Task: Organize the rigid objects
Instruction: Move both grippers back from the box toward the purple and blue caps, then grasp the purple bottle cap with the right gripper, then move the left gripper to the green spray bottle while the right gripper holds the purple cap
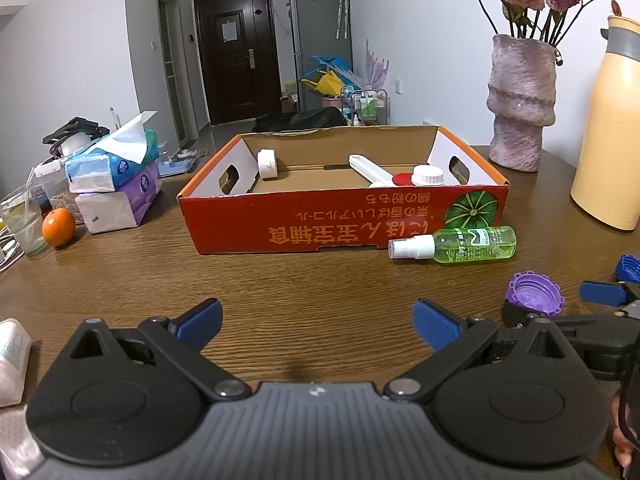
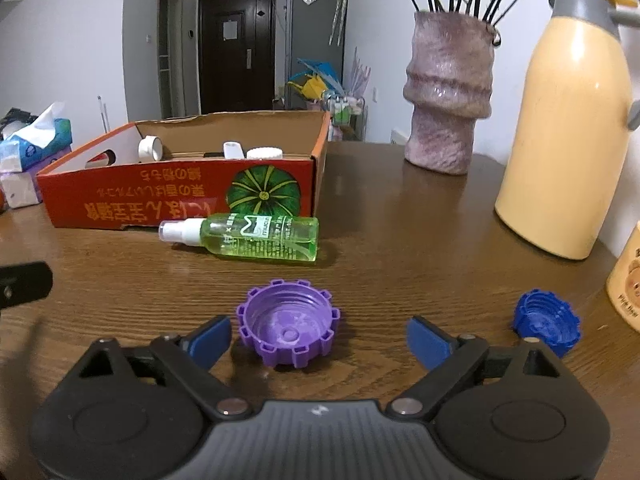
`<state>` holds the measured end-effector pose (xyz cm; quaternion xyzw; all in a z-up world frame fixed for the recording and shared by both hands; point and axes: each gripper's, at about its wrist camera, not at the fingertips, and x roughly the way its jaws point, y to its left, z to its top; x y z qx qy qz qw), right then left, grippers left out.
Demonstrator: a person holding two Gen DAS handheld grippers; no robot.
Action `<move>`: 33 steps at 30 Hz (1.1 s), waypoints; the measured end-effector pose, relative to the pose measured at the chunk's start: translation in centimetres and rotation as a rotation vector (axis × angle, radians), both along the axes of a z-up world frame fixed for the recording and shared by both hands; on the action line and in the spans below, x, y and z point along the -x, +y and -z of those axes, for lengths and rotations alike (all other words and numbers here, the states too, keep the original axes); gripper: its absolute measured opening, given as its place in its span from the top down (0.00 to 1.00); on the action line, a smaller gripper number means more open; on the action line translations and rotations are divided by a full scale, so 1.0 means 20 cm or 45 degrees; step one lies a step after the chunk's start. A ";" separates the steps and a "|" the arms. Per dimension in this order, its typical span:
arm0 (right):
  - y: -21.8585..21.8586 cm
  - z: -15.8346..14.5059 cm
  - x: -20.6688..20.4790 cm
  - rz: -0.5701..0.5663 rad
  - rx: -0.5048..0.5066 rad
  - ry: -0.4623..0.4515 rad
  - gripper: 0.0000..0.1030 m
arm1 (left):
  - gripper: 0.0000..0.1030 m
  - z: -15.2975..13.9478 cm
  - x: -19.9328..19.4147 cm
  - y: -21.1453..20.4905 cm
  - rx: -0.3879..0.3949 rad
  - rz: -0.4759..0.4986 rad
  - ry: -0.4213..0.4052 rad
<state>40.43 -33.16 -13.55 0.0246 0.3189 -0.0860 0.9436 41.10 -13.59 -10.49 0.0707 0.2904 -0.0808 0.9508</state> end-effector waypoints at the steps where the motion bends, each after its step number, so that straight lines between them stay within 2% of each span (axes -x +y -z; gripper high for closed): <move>1: 0.00 0.00 -0.01 -0.004 -0.012 0.009 0.16 | 0.00 0.00 0.00 0.00 -0.001 0.000 0.001; 2: -0.01 0.01 -0.02 -0.011 -0.019 0.018 0.22 | 0.00 0.00 0.00 0.00 -0.003 0.001 0.002; 7: 0.00 0.01 -0.04 -0.024 -0.031 0.016 0.28 | 0.00 0.01 0.00 -0.01 -0.005 0.005 0.004; 9: 0.00 0.01 -0.04 -0.030 -0.031 0.007 0.39 | 0.00 0.01 0.00 -0.01 -0.003 0.006 0.006; 10: 0.00 0.01 -0.04 -0.033 -0.029 0.000 0.48 | 0.00 0.01 0.00 -0.01 -0.003 0.006 0.006; 24: 0.00 -0.04 0.01 -0.018 0.028 -0.098 0.49 | 0.00 0.01 -0.03 -0.02 0.008 -0.007 0.003; 33: -0.06 -0.12 0.06 -0.004 0.026 -0.179 0.49 | 0.00 0.01 -0.05 -0.14 0.021 -0.001 0.002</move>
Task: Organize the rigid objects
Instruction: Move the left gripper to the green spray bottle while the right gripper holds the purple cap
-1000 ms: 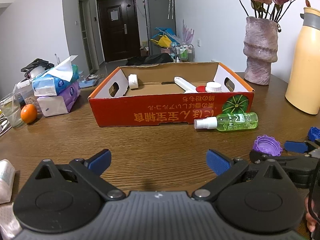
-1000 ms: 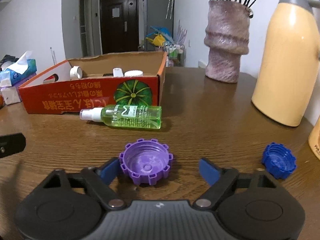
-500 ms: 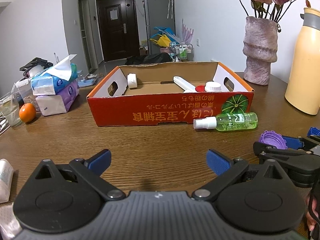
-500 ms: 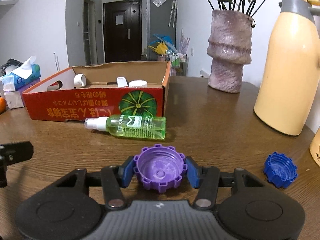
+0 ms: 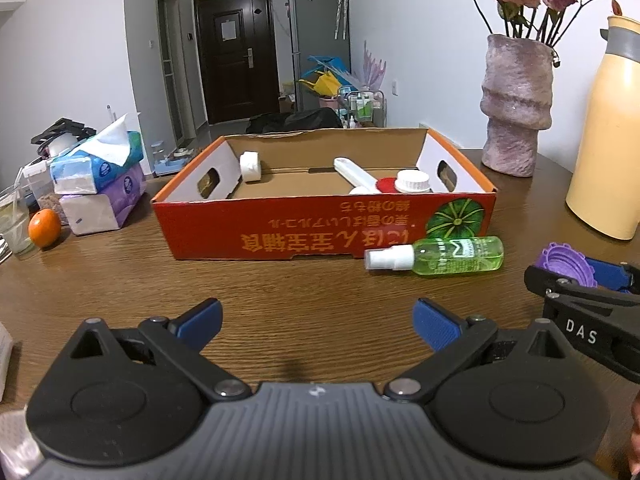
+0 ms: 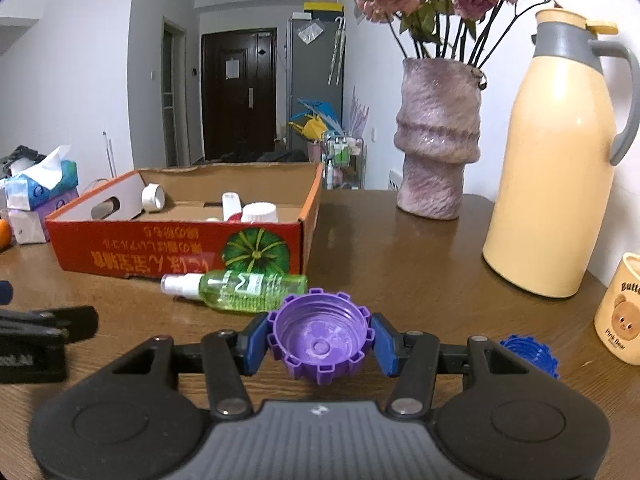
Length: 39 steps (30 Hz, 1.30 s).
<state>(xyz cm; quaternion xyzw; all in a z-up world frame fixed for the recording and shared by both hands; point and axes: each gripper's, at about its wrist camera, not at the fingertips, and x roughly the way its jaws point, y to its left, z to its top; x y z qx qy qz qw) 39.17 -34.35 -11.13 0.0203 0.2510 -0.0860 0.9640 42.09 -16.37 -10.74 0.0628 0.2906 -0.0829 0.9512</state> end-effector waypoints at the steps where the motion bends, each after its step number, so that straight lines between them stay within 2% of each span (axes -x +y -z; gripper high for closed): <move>1: -0.01 -0.01 0.00 0.001 -0.001 -0.005 0.49 | 0.00 0.00 0.00 -0.01 0.001 -0.001 0.000; 26: -0.43 -0.04 0.05 0.097 -0.009 -0.067 0.49 | 0.00 0.05 -0.09 -0.48 -0.009 0.043 -0.001; 34: -0.55 -0.02 0.04 0.087 -0.048 -0.074 0.49 | 0.00 0.06 -0.17 -0.61 0.023 0.018 0.029; 39: -0.60 -0.02 0.03 0.112 -0.049 -0.096 0.49 | 0.00 0.06 -0.22 -0.67 0.000 -0.096 -0.008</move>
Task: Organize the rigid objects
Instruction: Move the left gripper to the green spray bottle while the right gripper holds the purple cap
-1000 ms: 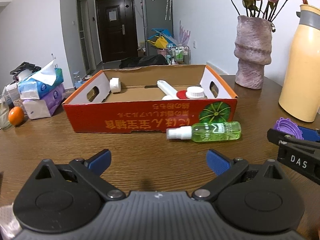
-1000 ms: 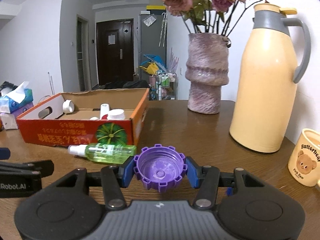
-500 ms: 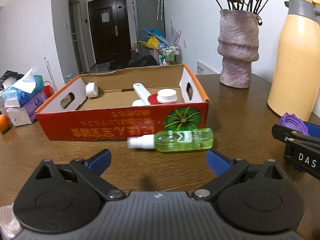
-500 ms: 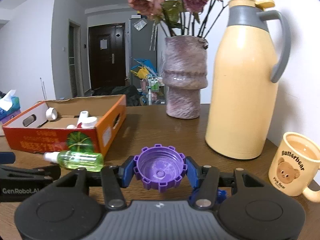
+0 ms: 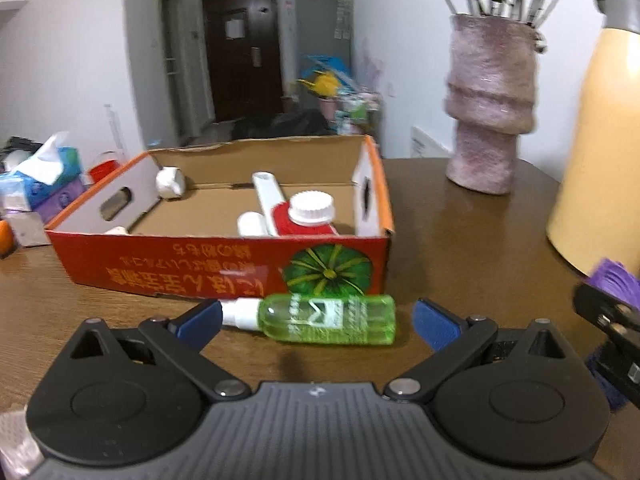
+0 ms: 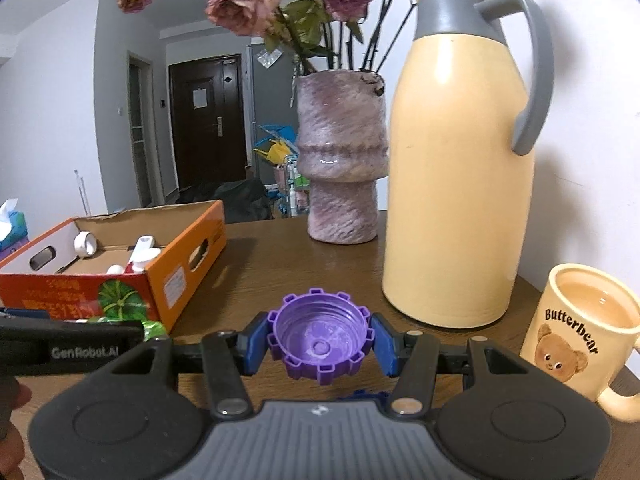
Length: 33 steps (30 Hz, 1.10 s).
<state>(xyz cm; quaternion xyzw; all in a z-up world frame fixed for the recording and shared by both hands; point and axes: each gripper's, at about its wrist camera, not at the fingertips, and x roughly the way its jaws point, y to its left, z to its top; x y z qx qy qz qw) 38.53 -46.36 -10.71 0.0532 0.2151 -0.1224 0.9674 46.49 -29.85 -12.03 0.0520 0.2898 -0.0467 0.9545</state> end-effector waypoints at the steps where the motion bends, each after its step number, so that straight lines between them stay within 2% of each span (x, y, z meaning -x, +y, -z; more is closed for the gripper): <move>1: -0.01 0.00 -0.01 0.006 -0.003 0.002 0.49 | 0.00 0.00 -0.01 -0.01 -0.004 -0.023 -0.003; 7: -0.06 0.02 -0.04 0.040 -0.017 0.012 0.49 | 0.00 0.02 -0.06 -0.03 -0.064 -0.106 0.014; 12: -0.08 0.04 -0.05 0.065 -0.028 0.019 0.49 | 0.00 0.03 -0.10 -0.01 -0.043 -0.127 0.050; 27: -0.06 0.06 -0.07 0.058 -0.015 0.036 0.49 | 0.00 0.04 -0.20 -0.03 -0.057 -0.197 0.071; 30: -0.06 0.06 -0.07 0.056 -0.016 0.038 0.49 | 0.00 0.08 -0.21 -0.03 -0.109 -0.203 0.150; 32: -0.06 0.06 -0.07 0.055 -0.018 0.037 0.49 | 0.00 0.12 -0.24 -0.01 -0.094 -0.200 0.246; 33: -0.06 0.06 -0.06 0.054 -0.018 0.037 0.49 | 0.00 0.13 -0.24 0.01 -0.063 -0.199 0.251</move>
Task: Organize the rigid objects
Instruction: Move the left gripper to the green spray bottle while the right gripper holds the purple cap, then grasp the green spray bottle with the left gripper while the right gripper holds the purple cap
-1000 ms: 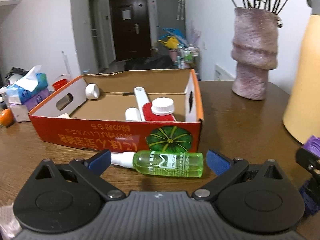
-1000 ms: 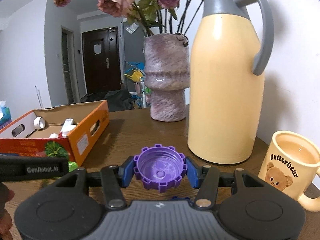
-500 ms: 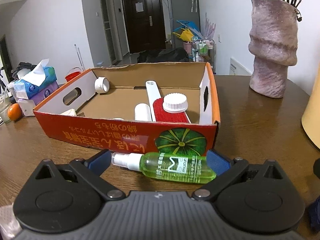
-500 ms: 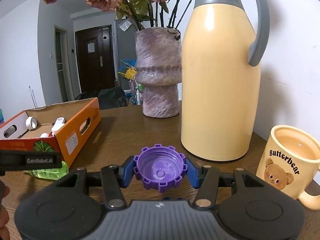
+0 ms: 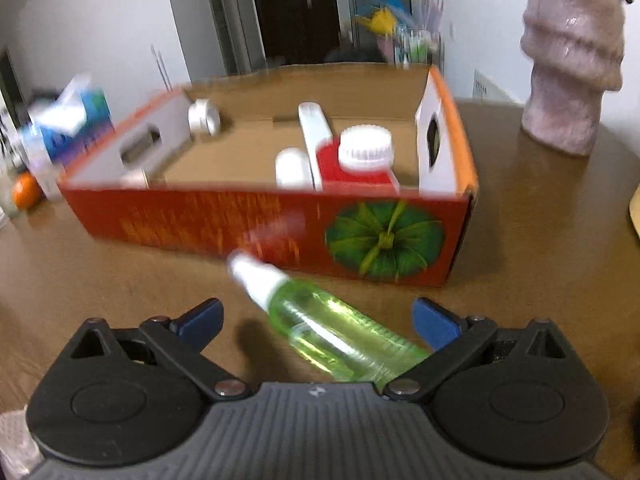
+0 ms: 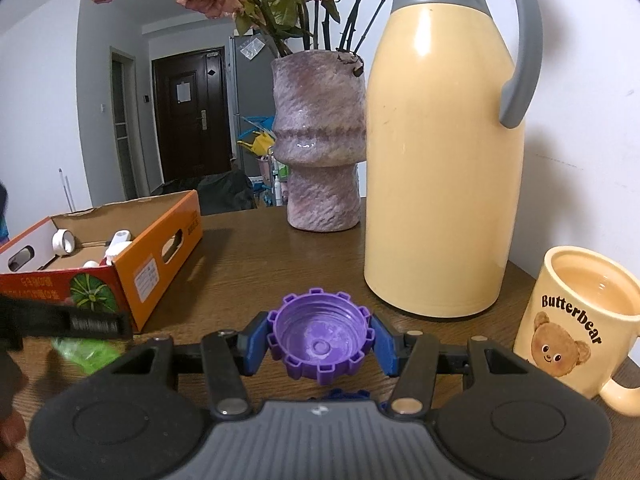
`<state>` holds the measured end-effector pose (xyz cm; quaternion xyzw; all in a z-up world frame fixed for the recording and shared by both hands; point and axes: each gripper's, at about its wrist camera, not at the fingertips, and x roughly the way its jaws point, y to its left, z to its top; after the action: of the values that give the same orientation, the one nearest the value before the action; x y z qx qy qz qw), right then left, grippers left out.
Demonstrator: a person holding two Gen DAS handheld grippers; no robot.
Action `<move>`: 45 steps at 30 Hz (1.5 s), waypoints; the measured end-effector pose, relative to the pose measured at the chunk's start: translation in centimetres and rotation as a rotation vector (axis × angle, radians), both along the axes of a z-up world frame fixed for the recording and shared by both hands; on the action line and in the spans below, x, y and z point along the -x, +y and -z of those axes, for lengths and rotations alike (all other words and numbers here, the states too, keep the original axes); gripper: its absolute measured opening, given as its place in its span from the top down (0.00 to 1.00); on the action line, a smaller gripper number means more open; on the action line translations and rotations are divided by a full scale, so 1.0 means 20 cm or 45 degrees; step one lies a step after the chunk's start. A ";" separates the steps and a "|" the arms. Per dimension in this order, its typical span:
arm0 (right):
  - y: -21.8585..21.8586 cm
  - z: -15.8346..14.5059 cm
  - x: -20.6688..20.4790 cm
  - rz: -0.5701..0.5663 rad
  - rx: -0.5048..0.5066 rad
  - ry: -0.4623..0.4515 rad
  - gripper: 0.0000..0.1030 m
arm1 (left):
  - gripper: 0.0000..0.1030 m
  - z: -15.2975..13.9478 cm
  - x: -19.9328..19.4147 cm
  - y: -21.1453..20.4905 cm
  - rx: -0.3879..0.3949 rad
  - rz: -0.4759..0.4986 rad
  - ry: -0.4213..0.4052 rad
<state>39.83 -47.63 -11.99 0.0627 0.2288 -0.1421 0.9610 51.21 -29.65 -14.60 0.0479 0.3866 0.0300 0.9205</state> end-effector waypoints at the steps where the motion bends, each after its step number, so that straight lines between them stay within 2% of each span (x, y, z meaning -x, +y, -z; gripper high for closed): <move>1: 0.00 0.00 0.00 0.000 -0.001 0.001 0.49 | 0.01 0.00 0.00 0.01 0.001 -0.006 0.004; 12: 0.01 0.00 0.01 0.004 0.007 0.002 0.49 | 0.01 -0.01 0.17 0.10 -0.055 0.029 -0.018; 21: 0.07 -0.01 0.05 -0.011 0.048 -0.017 0.49 | 0.00 -0.09 0.39 0.21 -0.045 0.035 -0.112; 26: 0.10 -0.01 0.07 -0.014 0.048 -0.019 0.49 | 0.00 -0.04 0.40 0.23 -0.001 -0.017 0.002; 31: 0.14 -0.02 0.09 -0.018 0.036 -0.028 0.49 | 0.02 -0.02 0.42 0.26 0.039 -0.033 0.041; 34: 0.17 -0.03 0.10 -0.023 0.029 -0.032 0.49 | 0.17 -0.03 0.44 0.29 0.087 -0.028 0.038; 36: 0.18 -0.03 0.11 -0.023 0.023 -0.034 0.49 | 0.39 -0.03 0.46 0.31 0.117 -0.019 0.028; 39: 0.19 -0.03 0.12 -0.020 0.014 -0.038 0.49 | 0.62 -0.05 0.47 0.34 0.130 0.021 0.013; 41: 0.20 -0.03 0.14 -0.017 0.007 -0.040 0.49 | 0.69 -0.05 0.48 0.37 0.128 0.048 0.006; 45: 0.22 -0.03 0.16 -0.013 0.000 -0.041 0.49 | 0.69 -0.05 0.50 0.42 0.108 0.125 0.001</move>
<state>36.65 -43.15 -11.33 0.0636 0.2136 -0.1362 0.9653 41.16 -21.35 -13.64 0.0277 0.3851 -0.0315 0.9219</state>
